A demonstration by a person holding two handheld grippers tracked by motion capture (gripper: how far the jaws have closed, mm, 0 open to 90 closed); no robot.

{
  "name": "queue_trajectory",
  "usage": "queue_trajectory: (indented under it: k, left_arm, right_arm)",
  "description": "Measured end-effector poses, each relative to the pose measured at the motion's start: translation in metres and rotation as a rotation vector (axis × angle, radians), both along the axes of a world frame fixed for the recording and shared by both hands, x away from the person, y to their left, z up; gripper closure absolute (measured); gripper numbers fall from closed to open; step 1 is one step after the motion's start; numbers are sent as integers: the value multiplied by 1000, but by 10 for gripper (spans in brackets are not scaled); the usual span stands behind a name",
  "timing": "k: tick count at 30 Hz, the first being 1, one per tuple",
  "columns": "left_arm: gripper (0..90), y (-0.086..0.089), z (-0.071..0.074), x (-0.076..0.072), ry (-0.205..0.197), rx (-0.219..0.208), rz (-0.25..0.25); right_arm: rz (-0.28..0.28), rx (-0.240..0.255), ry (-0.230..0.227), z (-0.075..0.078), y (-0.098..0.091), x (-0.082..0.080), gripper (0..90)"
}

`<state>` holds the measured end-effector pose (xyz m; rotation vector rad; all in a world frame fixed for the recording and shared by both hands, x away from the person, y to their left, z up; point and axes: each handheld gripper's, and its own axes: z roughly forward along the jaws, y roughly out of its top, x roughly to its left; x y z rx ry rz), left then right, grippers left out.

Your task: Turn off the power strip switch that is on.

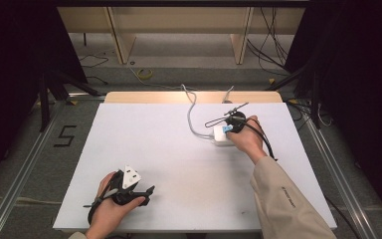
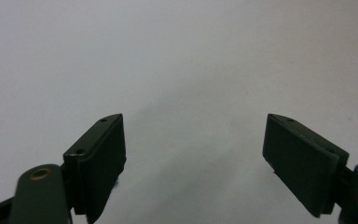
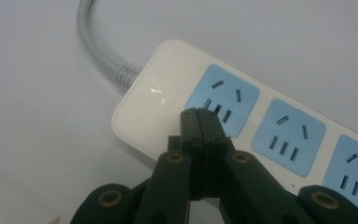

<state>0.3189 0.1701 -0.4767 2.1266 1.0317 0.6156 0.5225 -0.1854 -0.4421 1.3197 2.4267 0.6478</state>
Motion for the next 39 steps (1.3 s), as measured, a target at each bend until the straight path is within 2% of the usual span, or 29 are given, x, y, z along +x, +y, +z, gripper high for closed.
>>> queue_trajectory:
  k: [36,39]
  left_arm:
    - [208,0,0,0,0,-1,0]
    - [208,0,0,0,0,0,1]
  right_arm:
    - [-19,12,-9,0,-1,-1,900]
    - [-22,28,-27,2,-1,-1,900]
